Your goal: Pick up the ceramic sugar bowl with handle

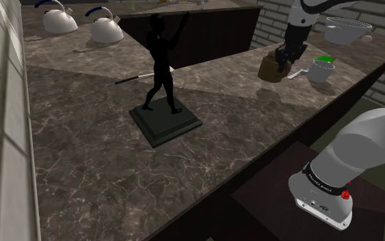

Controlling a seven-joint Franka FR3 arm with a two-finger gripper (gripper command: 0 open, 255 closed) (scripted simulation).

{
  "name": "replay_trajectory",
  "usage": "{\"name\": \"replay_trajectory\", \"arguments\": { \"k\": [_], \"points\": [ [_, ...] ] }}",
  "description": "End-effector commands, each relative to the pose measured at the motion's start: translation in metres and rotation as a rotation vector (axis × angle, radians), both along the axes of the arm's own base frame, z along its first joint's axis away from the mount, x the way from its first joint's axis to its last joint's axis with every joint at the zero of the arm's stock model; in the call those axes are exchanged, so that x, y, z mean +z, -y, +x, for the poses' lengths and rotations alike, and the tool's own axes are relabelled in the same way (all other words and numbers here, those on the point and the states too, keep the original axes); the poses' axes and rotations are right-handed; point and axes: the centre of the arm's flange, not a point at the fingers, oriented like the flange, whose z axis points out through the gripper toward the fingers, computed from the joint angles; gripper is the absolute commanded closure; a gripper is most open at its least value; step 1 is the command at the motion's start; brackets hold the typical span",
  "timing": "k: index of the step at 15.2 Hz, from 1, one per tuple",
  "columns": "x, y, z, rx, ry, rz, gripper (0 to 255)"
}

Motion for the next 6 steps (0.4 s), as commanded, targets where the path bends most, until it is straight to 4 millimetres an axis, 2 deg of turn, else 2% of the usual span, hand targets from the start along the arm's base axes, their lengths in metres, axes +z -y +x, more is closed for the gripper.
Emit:
{"name": "replay_trajectory", "arguments": {
  "k": [1,4,6],
  "points": [
    [0.012,-0.001,-0.001,0.0,0.001,-0.001,255],
    [0.028,-0.001,-0.001,0.0,0.001,-0.001,255],
    [0.028,-0.001,-0.001,0.0,0.001,-0.001,255]
  ]
}}
